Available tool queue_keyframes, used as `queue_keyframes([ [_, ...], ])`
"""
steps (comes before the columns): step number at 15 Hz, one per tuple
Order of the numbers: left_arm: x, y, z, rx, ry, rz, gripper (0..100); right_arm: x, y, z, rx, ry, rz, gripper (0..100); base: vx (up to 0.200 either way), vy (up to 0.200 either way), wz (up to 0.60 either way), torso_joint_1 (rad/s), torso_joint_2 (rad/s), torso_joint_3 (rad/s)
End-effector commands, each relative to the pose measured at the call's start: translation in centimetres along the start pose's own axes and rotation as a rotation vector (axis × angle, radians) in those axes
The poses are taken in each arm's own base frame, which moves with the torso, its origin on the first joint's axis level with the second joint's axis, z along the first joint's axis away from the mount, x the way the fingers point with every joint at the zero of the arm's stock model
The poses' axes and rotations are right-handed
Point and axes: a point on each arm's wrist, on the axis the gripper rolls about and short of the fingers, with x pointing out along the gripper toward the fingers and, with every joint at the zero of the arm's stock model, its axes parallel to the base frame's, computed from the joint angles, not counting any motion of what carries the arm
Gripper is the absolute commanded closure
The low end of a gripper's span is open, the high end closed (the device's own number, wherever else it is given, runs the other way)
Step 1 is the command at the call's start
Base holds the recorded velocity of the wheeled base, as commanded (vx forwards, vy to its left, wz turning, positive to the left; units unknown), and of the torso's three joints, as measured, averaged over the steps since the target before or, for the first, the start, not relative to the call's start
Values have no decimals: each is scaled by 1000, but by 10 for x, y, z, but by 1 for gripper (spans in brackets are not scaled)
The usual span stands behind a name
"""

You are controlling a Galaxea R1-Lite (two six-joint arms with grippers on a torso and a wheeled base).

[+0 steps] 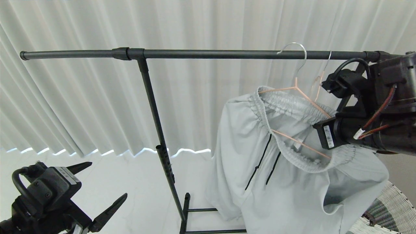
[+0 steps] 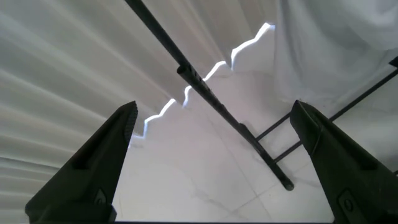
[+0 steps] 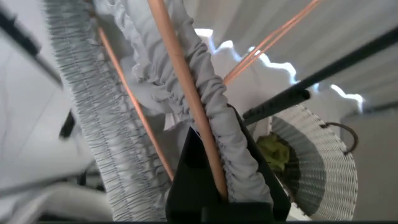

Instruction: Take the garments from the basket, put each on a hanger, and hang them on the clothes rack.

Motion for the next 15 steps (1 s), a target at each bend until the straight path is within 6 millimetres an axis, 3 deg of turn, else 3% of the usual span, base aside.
queue_keyframes([
  [1, 0, 1, 1, -3, -5, 3, 0, 17, 5, 8, 27, 8, -57, 100, 0, 0, 0, 0, 0, 0],
  [7, -1, 2, 4, -16, -17, 13, 0, 26, 8, 25, 62, -31, -84, 100, 0, 0, 0, 0, 0, 0],
  [11, -3, 1, 4, -12, -26, 9, 0, 31, 10, 23, 56, -19, -98, 100, 200, 0, 0, 0, -2, 1],
  [15, -4, -3, 6, 0, -52, -20, 0, 44, 10, 20, 52, 6, -117, 100, 0, 0, 0, 0, 0, 0],
])
